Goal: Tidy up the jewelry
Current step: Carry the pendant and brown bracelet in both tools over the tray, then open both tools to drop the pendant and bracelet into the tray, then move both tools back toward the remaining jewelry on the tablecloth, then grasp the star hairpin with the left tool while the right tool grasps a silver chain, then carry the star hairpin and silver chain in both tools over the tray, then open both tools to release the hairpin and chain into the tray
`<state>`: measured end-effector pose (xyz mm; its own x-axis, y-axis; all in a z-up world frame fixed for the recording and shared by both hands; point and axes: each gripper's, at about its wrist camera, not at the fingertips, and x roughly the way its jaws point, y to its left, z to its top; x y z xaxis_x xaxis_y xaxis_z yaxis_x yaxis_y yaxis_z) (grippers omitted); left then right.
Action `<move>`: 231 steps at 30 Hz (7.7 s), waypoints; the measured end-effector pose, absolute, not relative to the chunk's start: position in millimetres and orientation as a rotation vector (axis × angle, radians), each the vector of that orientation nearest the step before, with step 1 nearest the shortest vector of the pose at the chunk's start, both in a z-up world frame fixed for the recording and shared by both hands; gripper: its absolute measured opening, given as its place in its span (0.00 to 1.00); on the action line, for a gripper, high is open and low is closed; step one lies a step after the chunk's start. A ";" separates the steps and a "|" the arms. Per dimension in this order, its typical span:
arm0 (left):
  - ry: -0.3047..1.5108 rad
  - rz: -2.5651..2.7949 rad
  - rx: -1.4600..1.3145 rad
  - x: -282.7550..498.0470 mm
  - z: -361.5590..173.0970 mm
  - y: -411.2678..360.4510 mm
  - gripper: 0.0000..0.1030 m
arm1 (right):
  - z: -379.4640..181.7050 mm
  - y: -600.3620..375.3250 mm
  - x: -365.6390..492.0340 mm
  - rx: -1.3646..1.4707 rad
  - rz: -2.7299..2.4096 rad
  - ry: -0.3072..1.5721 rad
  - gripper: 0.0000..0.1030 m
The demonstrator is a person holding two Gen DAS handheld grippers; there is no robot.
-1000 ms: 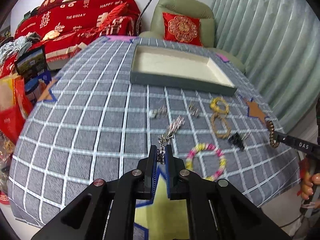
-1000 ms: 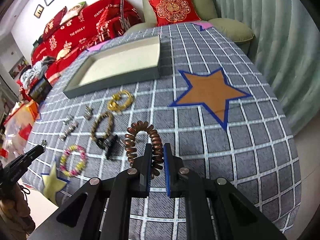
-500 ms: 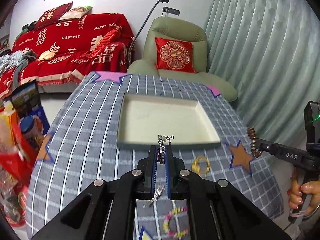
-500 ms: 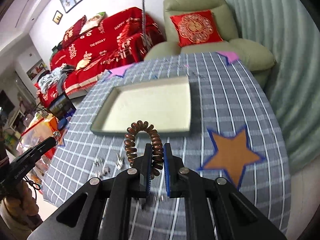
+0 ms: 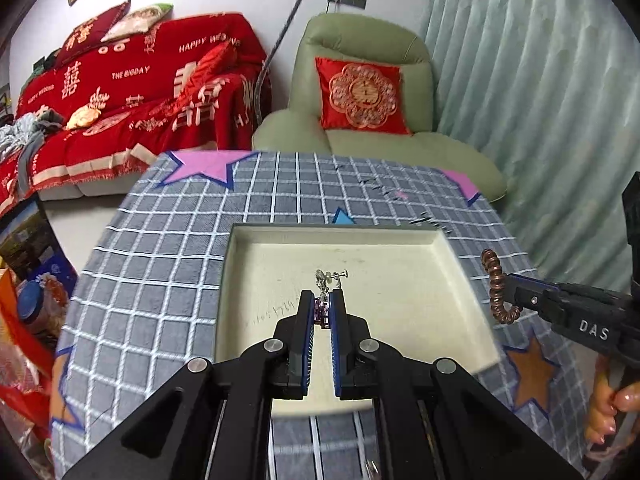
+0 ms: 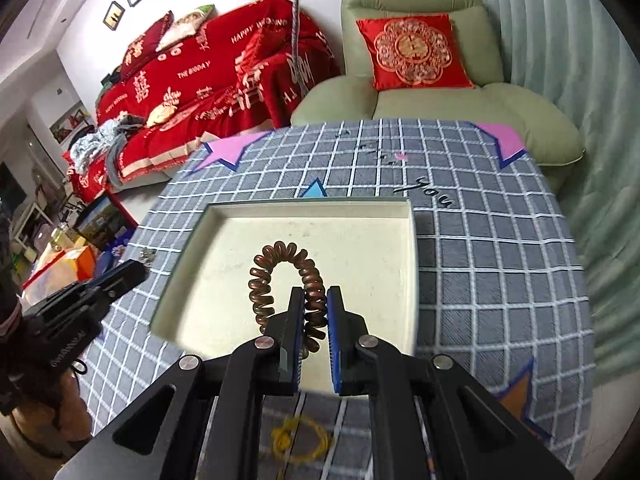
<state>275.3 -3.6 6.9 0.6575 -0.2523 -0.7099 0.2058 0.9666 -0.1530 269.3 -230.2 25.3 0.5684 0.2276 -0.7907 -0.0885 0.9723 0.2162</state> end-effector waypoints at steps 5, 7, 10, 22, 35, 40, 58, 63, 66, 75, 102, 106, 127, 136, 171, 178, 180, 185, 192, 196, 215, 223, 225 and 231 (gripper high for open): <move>0.864 -0.242 -0.018 307.5 -29.3 -17.5 0.16 | -10.6 -224.1 303.1 0.160 0.176 0.993 0.11; 0.882 -0.233 -0.004 317.4 -41.0 -21.9 0.16 | -23.3 -222.8 309.7 0.158 0.167 1.006 0.11; 0.904 -0.230 -0.006 325.2 -54.0 -24.4 0.16 | -38.2 -220.2 319.2 0.143 0.148 1.022 0.11; 0.944 -0.181 0.090 333.1 -84.1 -37.8 0.17 | -73.7 -227.2 330.4 0.138 0.107 1.082 0.12; 0.921 -0.136 0.119 326.7 -75.3 -38.4 0.17 | -65.8 -227.9 327.1 0.165 0.110 1.063 0.49; 0.901 -0.155 0.089 325.3 -62.3 -34.4 0.17 | -48.1 -235.7 319.0 0.224 0.121 1.020 0.53; 0.815 -0.144 0.055 297.8 -27.2 -22.0 1.00 | -9.2 -256.0 272.9 0.348 0.150 0.957 0.79; 0.755 -0.157 0.115 257.0 -16.6 -13.6 1.00 | 5.5 -259.7 242.7 0.401 0.187 0.922 0.91; 0.747 -0.170 0.123 223.9 -13.5 0.3 1.00 | 12.0 -261.7 222.4 0.415 0.195 0.894 0.91; 0.800 -0.194 0.088 149.1 -32.0 26.3 1.00 | 24.9 -266.1 160.6 0.447 0.186 0.844 1.00; 0.889 -0.199 0.150 103.0 -79.4 24.4 0.95 | -54.3 -223.3 60.1 0.261 0.142 1.088 0.86; 0.888 -0.204 0.155 104.7 -79.5 22.2 0.95 | -56.5 -226.5 60.4 0.246 0.103 1.082 0.71; 0.954 -0.308 0.165 116.2 -91.3 0.1 0.53 | -73.5 -204.2 81.9 -0.098 0.149 1.043 0.49; 0.944 -0.333 0.164 110.3 -89.8 -5.4 0.27 | -72.0 -202.0 76.3 -0.093 0.152 1.038 0.35; 0.725 -0.275 -0.024 145.1 40.9 27.9 0.27 | 44.5 -242.2 130.2 0.162 0.231 0.873 0.35; 0.712 -0.226 0.009 192.0 49.2 19.1 0.27 | 63.0 -238.3 184.6 0.144 0.240 0.855 0.35; 0.720 -0.220 0.016 207.0 44.6 15.3 0.27 | 64.2 -238.7 203.7 0.148 0.239 0.858 0.35; 0.768 -0.205 0.035 245.4 18.9 3.2 0.27 | 54.8 -235.6 244.3 0.154 0.234 0.876 0.35; 0.868 -0.184 0.037 282.8 -32.3 -7.0 0.27 | 0.6 -231.0 274.8 0.183 0.225 0.979 0.35; 0.884 -0.178 0.070 291.2 -49.6 -14.5 0.27 | -24.6 -231.2 286.8 0.192 0.212 1.014 0.35; 0.922 -0.143 0.166 297.7 -82.5 -34.0 0.27 | -70.1 -229.6 294.8 0.194 0.191 1.081 0.36; 0.922 -0.143 0.166 296.5 -82.5 -35.0 0.27 | -68.2 -227.4 295.7 0.215 0.206 1.079 0.49; 0.919 -0.142 0.159 296.0 -80.1 -34.5 0.27 | -65.1 -227.7 294.7 0.240 0.215 1.068 0.54; 0.897 -0.157 0.131 291.7 -65.5 -30.0 0.27 | -47.2 -237.3 287.3 0.316 0.219 1.011 0.70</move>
<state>291.7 -30.0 -65.5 0.6141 -0.0810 -0.7850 0.1904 0.9805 0.0478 287.3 -237.3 -47.2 0.5155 0.3237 -0.7934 -0.0341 0.9329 0.3584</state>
